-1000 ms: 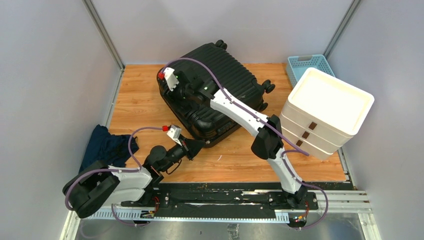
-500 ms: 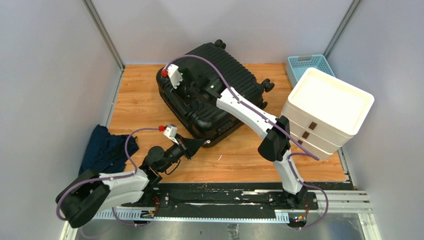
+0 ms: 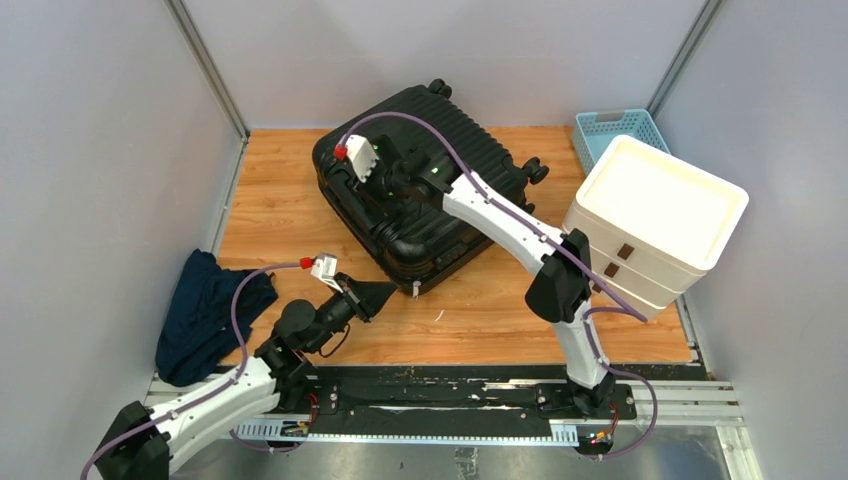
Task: Open, take out, and arrange the luggage
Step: Unzip the luggage at the center of the board.
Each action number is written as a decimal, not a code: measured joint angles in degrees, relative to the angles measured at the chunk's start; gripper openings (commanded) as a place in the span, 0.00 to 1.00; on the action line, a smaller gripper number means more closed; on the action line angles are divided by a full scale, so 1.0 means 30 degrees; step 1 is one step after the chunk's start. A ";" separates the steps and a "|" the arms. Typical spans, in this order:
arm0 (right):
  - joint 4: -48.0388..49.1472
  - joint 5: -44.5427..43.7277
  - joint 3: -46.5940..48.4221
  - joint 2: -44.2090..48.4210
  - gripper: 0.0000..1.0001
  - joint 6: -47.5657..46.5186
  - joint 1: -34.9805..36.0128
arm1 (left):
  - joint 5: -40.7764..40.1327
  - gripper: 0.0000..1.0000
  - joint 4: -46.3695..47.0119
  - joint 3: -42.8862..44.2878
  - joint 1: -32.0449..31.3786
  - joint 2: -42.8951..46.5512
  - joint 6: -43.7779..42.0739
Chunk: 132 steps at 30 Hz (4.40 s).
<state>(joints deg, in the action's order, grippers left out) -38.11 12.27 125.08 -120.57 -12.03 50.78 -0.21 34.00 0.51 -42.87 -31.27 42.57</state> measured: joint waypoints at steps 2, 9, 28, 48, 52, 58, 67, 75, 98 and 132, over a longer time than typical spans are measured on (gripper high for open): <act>0.0036 0.0612 0.0066 0.0131 0.46 -0.0058 -0.0219 | -0.0189 0.06 -0.0532 0.0000 0.0000 -0.0044 0.0182; -0.0576 0.2805 0.1923 0.0022 0.65 0.0087 -0.0255 | -0.0656 0.40 -0.3096 0.0000 0.0022 0.1581 0.0073; -0.0328 0.1071 0.5625 -0.4401 0.34 0.0160 -0.0044 | -0.3942 1.00 -1.7136 0.1982 0.0022 0.9267 -0.1362; -0.0780 0.1450 0.4634 -0.2892 0.11 0.1020 -0.0051 | 0.0182 0.88 -0.5304 0.0007 0.0022 0.0911 -0.0342; -0.0991 0.1982 0.4641 -0.2892 0.23 0.1064 -0.0051 | 0.0211 0.82 -0.2994 0.0007 0.0022 -0.1719 0.0109; -0.1501 0.3257 0.4641 -0.2820 0.32 0.0648 -0.0051 | 0.0437 0.79 0.0219 0.0007 0.0022 -0.4167 0.0466; -0.3220 0.6011 0.2616 0.0189 0.36 -0.1384 -0.0219 | 0.1413 0.68 0.3942 0.0022 0.0022 -0.8473 0.1049; -0.3257 0.7213 -0.2878 0.5289 0.36 -0.3213 -0.0896 | 0.2113 0.59 0.7934 0.0670 0.0022 -1.3085 0.2084; -0.2674 0.9165 -0.7504 0.7708 0.38 -0.4335 -0.2062 | 0.2849 0.00 1.6815 0.0153 0.0517 -1.8280 0.4779; -0.0444 -0.0022 -0.0568 0.0117 0.60 -0.4379 0.0903 | -0.0787 0.00 -0.2302 -0.0007 0.0612 -0.0087 0.2004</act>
<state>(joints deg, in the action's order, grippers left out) -39.44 12.21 123.37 -120.22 -25.17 53.49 -2.57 27.09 0.49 -41.04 -31.53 48.58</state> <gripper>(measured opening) 0.610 0.002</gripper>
